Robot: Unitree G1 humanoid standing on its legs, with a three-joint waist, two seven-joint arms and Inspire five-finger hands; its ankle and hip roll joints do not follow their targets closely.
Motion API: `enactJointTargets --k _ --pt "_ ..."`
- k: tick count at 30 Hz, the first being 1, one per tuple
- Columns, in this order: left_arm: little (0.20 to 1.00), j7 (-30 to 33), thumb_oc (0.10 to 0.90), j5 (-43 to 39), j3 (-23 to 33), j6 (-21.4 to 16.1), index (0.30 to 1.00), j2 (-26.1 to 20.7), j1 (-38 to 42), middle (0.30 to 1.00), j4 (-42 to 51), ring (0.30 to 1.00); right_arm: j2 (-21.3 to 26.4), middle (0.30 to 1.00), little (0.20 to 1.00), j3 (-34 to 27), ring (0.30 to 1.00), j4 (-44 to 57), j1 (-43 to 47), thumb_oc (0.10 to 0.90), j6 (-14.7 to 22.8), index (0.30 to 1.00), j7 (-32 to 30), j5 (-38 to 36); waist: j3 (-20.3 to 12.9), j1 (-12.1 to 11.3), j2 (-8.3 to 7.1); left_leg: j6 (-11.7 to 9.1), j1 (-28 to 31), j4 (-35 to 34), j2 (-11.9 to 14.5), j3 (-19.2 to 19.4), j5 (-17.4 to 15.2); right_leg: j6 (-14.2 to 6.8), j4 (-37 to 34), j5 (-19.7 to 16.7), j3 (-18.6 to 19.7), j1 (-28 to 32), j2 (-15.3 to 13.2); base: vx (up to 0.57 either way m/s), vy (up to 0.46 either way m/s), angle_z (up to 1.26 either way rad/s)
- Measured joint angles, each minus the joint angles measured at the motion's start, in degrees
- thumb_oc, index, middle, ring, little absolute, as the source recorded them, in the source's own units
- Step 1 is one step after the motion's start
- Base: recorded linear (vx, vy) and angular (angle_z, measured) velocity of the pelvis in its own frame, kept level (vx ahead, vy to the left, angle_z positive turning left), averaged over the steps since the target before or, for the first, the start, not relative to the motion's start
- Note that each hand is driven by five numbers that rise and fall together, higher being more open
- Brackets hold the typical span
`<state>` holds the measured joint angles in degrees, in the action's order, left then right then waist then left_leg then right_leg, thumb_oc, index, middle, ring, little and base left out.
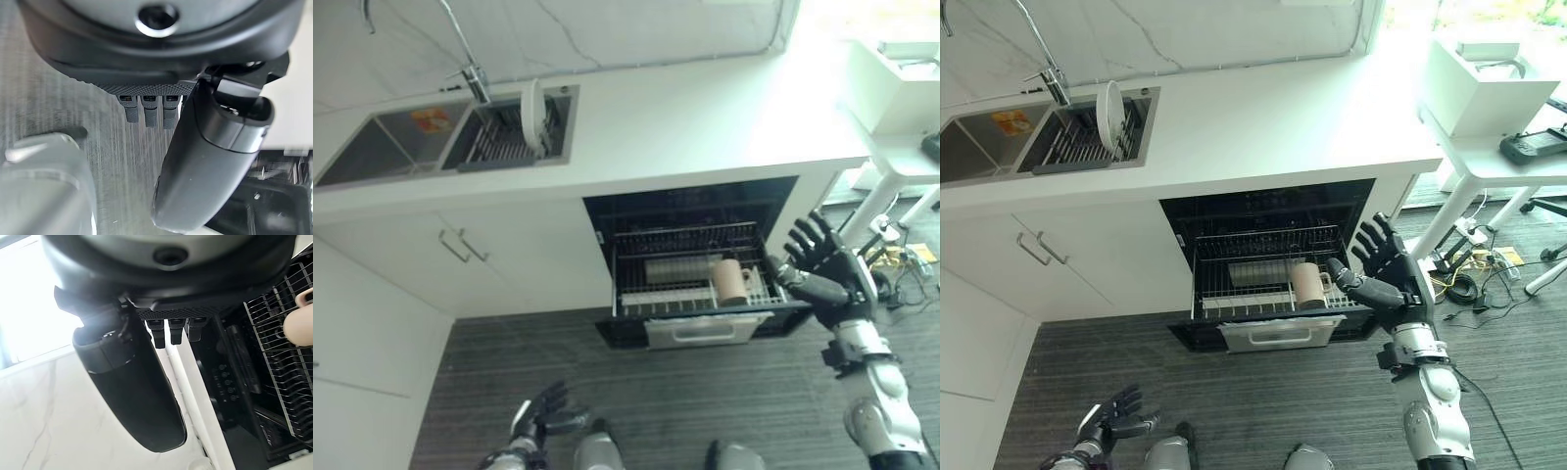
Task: Place the dishes in the dishwasher.
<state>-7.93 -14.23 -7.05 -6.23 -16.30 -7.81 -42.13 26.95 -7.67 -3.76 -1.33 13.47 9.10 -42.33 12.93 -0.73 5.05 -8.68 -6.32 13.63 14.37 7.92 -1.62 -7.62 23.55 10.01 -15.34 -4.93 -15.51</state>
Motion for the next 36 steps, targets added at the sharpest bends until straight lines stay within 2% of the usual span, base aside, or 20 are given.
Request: enactJointTargets --k 1,2,4,8,10,11,13,14,15,17,18,22,26,28,29,30,31,32,34,36 --pt "0.9 -0.4 0.8 0.3 0.0 0.1 0.9 0.0 0.9 0.9 -0.3 0.9 -0.7 0.9 0.9 0.5 0.9 0.0 0.0 0.8 0.0 0.9 -0.4 0.0 0.2 0.4 -1.76 1.2 0.3 0.6 -2.8 0.5 -0.2 -0.7 -1.3 -1.0 1.4 0.9 -2.4 0.02 0.49 0.14" --pt "0.9 -1.1 0.8 1.0 -0.8 0.6 0.9 -0.3 2.3 0.9 -0.5 0.9 -1.5 0.9 0.9 1.1 0.9 1.0 -0.2 0.8 -0.1 0.9 -1.0 0.1 0.1 0.4 -2.11 2.9 0.5 2.1 -5.0 1.2 -2.3 -1.0 -4.4 -4.6 2.1 2.7 -4.1 0.01 0.498 0.16" --pt "0.9 -2.8 0.8 1.4 -2.8 2.1 0.9 -1.0 2.8 0.9 0.6 0.9 -4.4 0.9 0.9 1.7 0.9 2.4 -0.3 0.8 -0.1 0.9 -2.2 0.1 0.2 -0.1 -2.16 5.3 1.3 3.4 -8.1 1.7 -4.3 0.6 -5.2 -10.1 1.1 3.3 -6.8 0.02 0.368 0.0" --pt "0.9 -3.9 0.8 1.6 -6.1 3.9 0.9 -2.5 2.1 0.9 0.4 0.9 -7.5 0.9 0.9 3.9 0.9 3.7 -0.2 0.8 -0.1 0.9 -3.1 0.1 0.1 -0.7 -4.21 9.8 1.3 4.5 -10.4 5.6 -6.9 0.5 -8.6 -20.4 4.6 2.2 -8.7 0.04 0.293 -0.43" --pt "0.9 -2.9 0.8 1.7 -6.1 5.8 0.9 -2.7 0.9 0.9 -1.3 0.9 -9.7 0.9 0.9 5.5 0.9 3.9 0.3 0.8 -0.1 0.9 -3.3 0.1 0.0 -0.9 -5.72 12.0 1.2 5.1 -9.8 9.7 -7.8 0.2 -8.7 -25.0 2.1 -0.5 -6.4 0.0 0.153 -0.86" --pt "0.9 -2.4 0.8 1.9 -6.1 6.4 0.9 -2.6 0.8 0.9 -1.7 0.9 -9.5 0.9 0.9 6.1 0.9 3.8 0.1 0.8 -0.3 0.9 -3.3 0.2 0.0 -0.9 -5.97 12.7 1.4 5.0 -9.2 10.8 -8.0 -1.4 -6.9 -23.9 1.3 -1.9 -5.8 0.09 0.012 -0.62" --pt "0.9 -1.0 0.8 3.3 -5.6 6.7 0.9 -2.9 0.7 0.9 -1.8 0.9 -7.9 0.9 0.9 8.6 0.9 3.9 0.3 0.8 -0.7 0.9 -3.3 0.5 -0.2 -0.9 -6.84 12.0 1.5 3.4 -8.3 12.3 -8.1 -1.9 -4.7 -15.0 -2.2 -3.4 -1.4 0.07 -0.054 -0.57" --pt "0.9 -1.1 0.8 3.6 -5.0 7.5 0.9 -3.2 0.8 0.9 -1.8 0.9 -6.8 0.9 0.9 9.6 0.9 4.3 0.4 0.8 -0.7 0.9 -3.0 0.6 -0.3 -1.0 -7.58 11.8 1.4 2.7 -8.6 13.3 -7.8 -3.7 -5.7 -12.0 -2.5 -3.7 1.5 0.04 -0.22 -0.41" --pt "0.9 -1.0 0.8 5.9 -6.1 8.2 0.9 -3.0 1.8 0.9 -1.6 0.9 -4.2 0.9 0.9 8.3 0.9 5.3 0.5 0.8 -0.6 0.9 -2.1 0.4 -0.5 -0.5 -8.94 12.5 0.9 2.6 -10.9 13.8 -7.2 -1.2 -4.7 -9.6 -3.3 -4.0 2.3 0.05 -0.218 -0.17" --pt "0.9 -0.7 0.8 8.3 -6.1 8.5 0.9 -3.1 1.7 0.9 -1.4 0.9 -2.6 0.9 0.9 7.9 0.9 5.4 0.6 0.8 -0.6 0.9 -2.1 -0.5 -0.5 0.1 -8.87 12.2 0.4 2.6 -11.4 14.0 -7.0 2.2 -4.2 -6.1 -2.8 -3.9 3.9 0.13 -0.143 0.11" --pt "0.9 -0.1 0.8 8.2 -5.9 8.5 0.9 -2.9 1.4 0.9 -1.2 0.9 -2.6 0.9 0.9 7.9 0.9 5.5 0.9 0.8 -0.6 0.9 -2.0 -0.7 -0.6 0.1 -8.85 12.2 0.4 2.7 -11.5 14.4 -7.0 3.1 -4.5 -5.3 -3.6 -3.1 4.0 0.15 -0.138 -0.05" --pt "0.9 1.4 0.8 10.4 -5.8 8.5 0.9 -0.5 0.5 0.9 -0.9 0.9 -2.5 0.9 0.9 8.2 0.9 5.5 1.8 0.8 -1.3 0.9 -1.5 -1.0 -1.2 0.5 -5.79 11.5 0.5 2.2 -10.6 14.3 -6.6 5.1 -4.2 -3.5 -3.8 -2.8 5.5 0.16 -0.208 -0.06" --pt "0.9 3.8 0.8 13.4 -7.7 7.2 0.9 -0.9 0.7 0.9 -1.0 0.9 -1.3 0.9 0.9 11.0 0.9 5.3 1.9 0.8 -1.9 0.9 -1.3 -1.1 -1.2 -0.2 -6.18 8.3 2.7 0.3 -10.1 13.7 -3.4 8.0 -1.3 0.4 -4.0 -3.5 6.7 0.1 -0.211 -0.02" --pt "0.9 4.9 0.8 13.4 -7.2 5.8 0.9 -2.2 2.1 0.9 0.8 0.9 -1.5 0.9 0.9 11.3 0.9 2.3 2.8 0.8 -1.9 0.9 0.0 -1.1 -0.2 -1.6 -7.75 5.6 -5.6 17.7 -7.2 7.9 -1.4 10.5 -0.4 1.7 -3.6 -2.1 6.8 0.1 0.052 0.0" --pt "0.9 5.1 0.8 13.6 -7.7 5.5 0.9 -2.7 2.4 0.9 2.3 0.9 -1.5 0.9 0.9 11.3 0.9 1.2 3.1 0.8 -2.1 0.9 0.3 -1.1 -0.2 -2.7 -7.65 5.9 -7.3 20.7 -6.3 6.1 -0.5 10.6 -0.8 1.6 -3.9 -1.2 7.2 0.12 0.19 -0.02" --pt "0.9 5.2 0.8 14.7 -8.5 5.3 0.9 -2.8 2.3 0.9 3.2 0.9 -1.8 0.9 0.9 11.4 0.9 1.0 3.5 0.8 -2.6 0.9 0.8 -1.0 -0.2 -2.8 -7.5 5.8 -6.8 17.9 -6.2 5.2 -0.9 10.4 -1.7 1.7 -4.1 0.1 7.8 0.17 0.386 -0.19" --pt "0.9 4.8 0.8 14.9 -10.5 5.8 0.9 -2.7 2.4 0.9 2.7 0.9 -2.0 0.9 0.9 11.5 0.9 1.2 4.8 0.8 -2.6 0.9 1.4 -0.9 -0.2 -2.3 -6.32 4.6 -4.6 4.8 -5.7 4.3 -0.2 10.3 -2.9 1.7 -4.1 1.1 8.9 0.15 0.383 -0.06" --pt "0.9 4.6 0.8 15.2 -10.7 5.7 0.9 -2.2 3.2 0.9 1.4 0.9 -1.6 0.9 0.9 11.5 0.9 1.2 5.8 0.8 -2.5 0.9 1.4 -0.9 0.0 -1.9 -5.02 2.9 -5.6 1.5 -3.5 4.0 0.9 10.4 -3.4 1.7 -4.8 1.4 10.3 0.19 0.371 0.07" --pt "0.9 4.6 0.8 15.1 -9.4 5.1 0.9 -0.5 5.0 0.9 -1.4 0.9 -0.6 0.9 0.9 11.5 0.9 1.2 6.9 0.8 -2.6 0.9 1.3 -0.9 0.5 -2.0 -3.01 1.5 -9.1 1.5 1.0 2.1 2.0 10.3 -3.7 2.0 -6.0 1.5 12.3 0.08 0.247 0.13" --pt "0.9 4.3 0.8 15.5 -10.1 4.6 0.9 -0.2 6.4 0.9 -3.4 0.9 -0.3 0.9 0.9 11.7 0.9 1.3 6.9 0.8 -2.6 0.9 1.3 -0.7 0.5 -1.5 -2.93 1.6 -9.3 0.9 2.6 6.0 2.4 11.0 -4.0 2.0 -7.5 2.5 11.5 0.02 0.303 0.27"
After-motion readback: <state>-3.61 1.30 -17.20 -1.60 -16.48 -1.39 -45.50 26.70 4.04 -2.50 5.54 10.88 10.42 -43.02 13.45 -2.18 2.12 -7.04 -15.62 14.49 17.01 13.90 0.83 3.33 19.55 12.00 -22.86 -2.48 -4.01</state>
